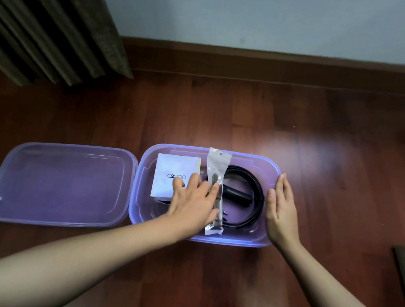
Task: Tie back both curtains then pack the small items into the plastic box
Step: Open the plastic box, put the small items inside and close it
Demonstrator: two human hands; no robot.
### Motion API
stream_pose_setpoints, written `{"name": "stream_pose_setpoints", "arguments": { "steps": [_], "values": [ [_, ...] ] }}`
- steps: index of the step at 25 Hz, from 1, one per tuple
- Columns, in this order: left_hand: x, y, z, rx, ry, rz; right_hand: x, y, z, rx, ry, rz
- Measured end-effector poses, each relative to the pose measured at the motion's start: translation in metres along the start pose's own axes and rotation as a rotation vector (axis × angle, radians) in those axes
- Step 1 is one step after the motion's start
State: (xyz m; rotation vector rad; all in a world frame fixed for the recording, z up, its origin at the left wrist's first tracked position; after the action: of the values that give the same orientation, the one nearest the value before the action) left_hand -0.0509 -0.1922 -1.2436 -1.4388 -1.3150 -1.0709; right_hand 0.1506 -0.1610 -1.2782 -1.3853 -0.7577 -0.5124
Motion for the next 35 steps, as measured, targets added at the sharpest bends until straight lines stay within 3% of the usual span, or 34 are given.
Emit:
{"name": "stream_pose_setpoints", "arguments": {
  "steps": [24,29,31,35],
  "values": [
    [-0.005,-0.015,0.007,-0.064,-0.096,0.002,0.001,0.0,-0.001,-0.019,-0.047,-0.073],
    [0.011,-0.047,0.009,-0.008,0.08,-0.219,0.01,-0.016,-0.001,0.004,-0.031,-0.444],
    [0.013,-0.073,0.011,0.054,0.198,-0.307,0.01,-0.042,0.011,0.07,0.002,-0.43],
    [0.014,-0.122,0.005,0.215,0.201,-0.36,-0.028,-0.121,0.039,0.278,-0.029,-0.302]
  ]
}}
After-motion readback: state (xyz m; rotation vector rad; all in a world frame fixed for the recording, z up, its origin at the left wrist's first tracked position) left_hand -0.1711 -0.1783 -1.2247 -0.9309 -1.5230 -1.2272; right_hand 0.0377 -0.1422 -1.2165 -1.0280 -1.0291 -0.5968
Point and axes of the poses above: each hand's wrist, its own z-axis towards the middle knuckle, its own x-axis out of the back of the hand, y = z × x, the point moved 3 cm from there along z, towards the middle knuckle, and after that the axes turned 12 degrees about x, right-handed, at the moved point
